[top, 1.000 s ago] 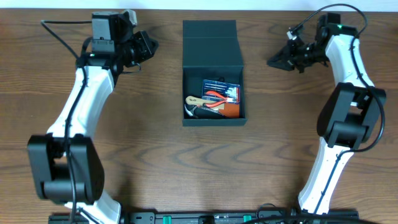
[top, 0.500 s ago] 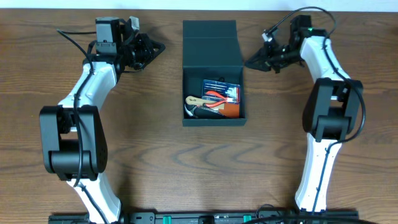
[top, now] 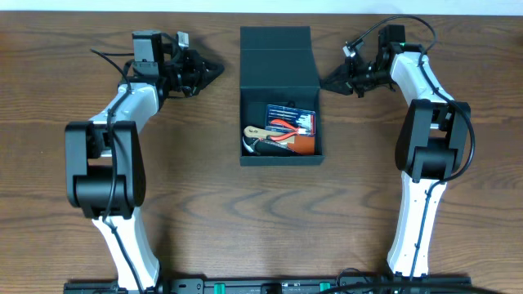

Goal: Pack container
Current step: 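Raise both grippers to the box's upright lid edges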

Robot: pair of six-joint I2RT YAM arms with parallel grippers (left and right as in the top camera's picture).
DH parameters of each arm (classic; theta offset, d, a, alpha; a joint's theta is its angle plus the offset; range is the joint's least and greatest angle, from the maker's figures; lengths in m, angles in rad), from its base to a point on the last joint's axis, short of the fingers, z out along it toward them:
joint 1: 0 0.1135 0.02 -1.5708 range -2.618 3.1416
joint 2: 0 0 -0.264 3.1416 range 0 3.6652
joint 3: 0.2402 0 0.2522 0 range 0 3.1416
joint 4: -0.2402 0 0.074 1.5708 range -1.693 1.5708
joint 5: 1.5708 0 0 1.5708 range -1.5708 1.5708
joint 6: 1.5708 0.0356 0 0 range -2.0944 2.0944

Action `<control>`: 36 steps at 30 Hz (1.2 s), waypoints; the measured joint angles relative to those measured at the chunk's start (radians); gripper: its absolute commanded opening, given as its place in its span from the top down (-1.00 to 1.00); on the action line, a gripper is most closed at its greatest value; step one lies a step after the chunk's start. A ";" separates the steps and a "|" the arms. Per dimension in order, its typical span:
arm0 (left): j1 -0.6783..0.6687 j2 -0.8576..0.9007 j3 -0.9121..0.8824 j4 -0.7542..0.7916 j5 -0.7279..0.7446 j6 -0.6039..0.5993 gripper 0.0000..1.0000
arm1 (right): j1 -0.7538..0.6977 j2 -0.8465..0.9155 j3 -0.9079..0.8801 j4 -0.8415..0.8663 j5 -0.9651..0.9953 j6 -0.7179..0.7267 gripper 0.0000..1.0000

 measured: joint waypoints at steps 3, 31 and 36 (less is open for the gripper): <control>0.000 0.040 0.000 0.056 0.032 -0.051 0.89 | 0.000 0.000 0.000 0.027 -0.001 0.019 0.98; 0.010 0.266 0.202 0.253 0.209 -0.245 0.89 | -0.019 0.108 -0.002 0.377 -0.183 0.305 0.98; 0.011 0.349 0.303 0.254 0.251 -0.300 0.89 | -0.020 0.108 -0.002 0.458 -0.206 0.370 0.98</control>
